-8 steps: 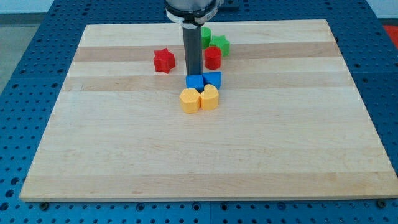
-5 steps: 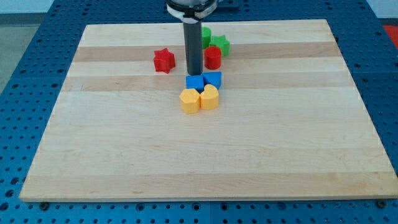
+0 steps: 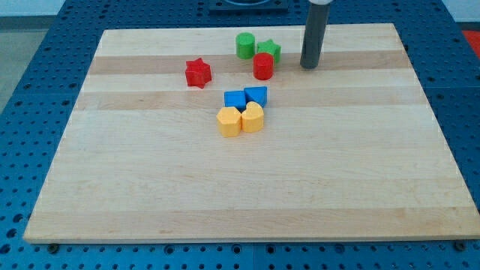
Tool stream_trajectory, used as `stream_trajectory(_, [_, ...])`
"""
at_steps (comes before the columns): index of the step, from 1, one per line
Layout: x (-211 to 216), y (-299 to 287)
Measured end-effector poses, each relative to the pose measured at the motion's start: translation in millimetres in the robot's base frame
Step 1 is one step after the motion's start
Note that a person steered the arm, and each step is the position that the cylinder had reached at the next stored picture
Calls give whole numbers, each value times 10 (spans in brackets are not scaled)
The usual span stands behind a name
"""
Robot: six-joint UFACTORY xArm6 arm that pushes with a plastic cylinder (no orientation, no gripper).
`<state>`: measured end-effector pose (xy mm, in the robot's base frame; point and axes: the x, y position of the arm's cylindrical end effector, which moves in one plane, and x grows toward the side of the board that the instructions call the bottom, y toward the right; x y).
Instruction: Push red circle into the red star
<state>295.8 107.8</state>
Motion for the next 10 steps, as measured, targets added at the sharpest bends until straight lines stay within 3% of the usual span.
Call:
stream_trajectory(3, [61, -957])
stream_trajectory(6, [223, -417])
stream_trajectory(10, [415, -1670])
